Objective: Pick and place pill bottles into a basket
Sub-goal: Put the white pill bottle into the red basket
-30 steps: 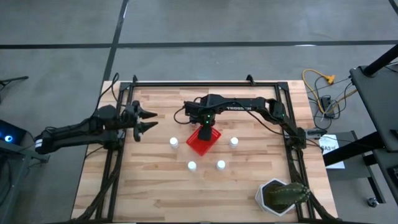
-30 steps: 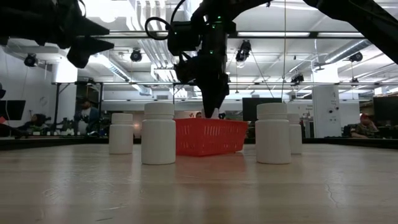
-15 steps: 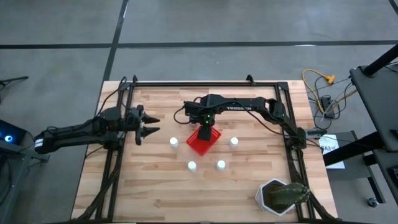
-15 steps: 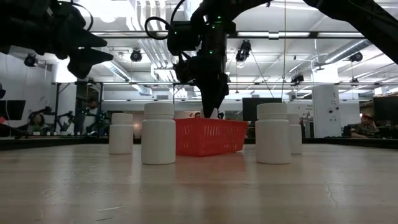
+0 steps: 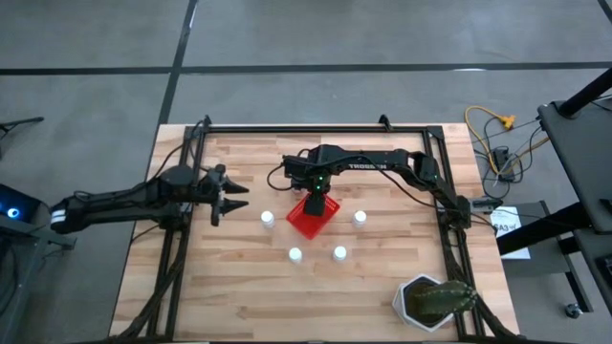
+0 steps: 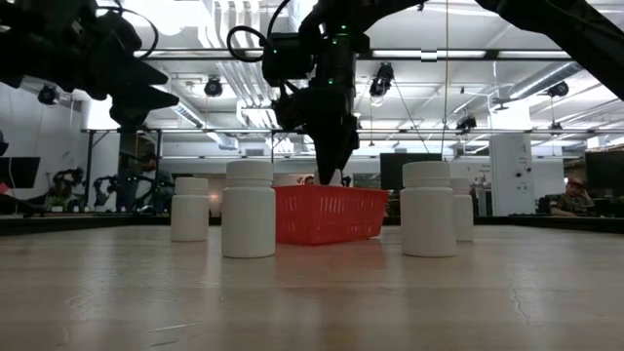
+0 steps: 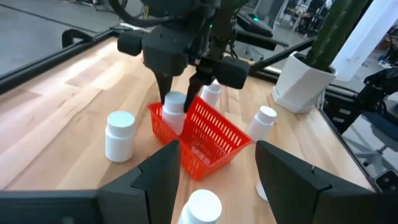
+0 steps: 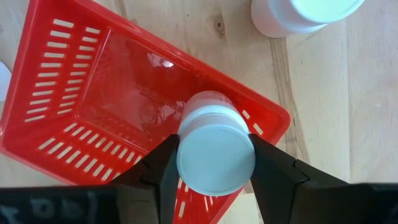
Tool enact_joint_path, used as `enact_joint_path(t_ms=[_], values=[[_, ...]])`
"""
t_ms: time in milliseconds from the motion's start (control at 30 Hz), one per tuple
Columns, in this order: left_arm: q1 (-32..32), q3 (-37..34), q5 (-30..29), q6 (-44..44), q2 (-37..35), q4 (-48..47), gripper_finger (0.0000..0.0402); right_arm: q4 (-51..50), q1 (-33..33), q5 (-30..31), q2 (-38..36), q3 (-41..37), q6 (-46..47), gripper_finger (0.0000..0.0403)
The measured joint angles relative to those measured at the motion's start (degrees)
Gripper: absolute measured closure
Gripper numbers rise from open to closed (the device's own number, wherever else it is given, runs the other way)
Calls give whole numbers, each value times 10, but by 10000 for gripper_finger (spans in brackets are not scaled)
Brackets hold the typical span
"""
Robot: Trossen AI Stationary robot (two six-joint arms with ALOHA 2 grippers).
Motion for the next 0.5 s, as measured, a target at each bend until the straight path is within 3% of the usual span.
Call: enact_joint_path(t_ms=[200, 500], values=[[0, 0, 0, 0, 5, 6, 210, 1, 0, 0, 0, 0, 0, 254], [0, 1, 0, 0, 5, 6, 210, 2, 0, 0, 0, 0, 2, 218]])
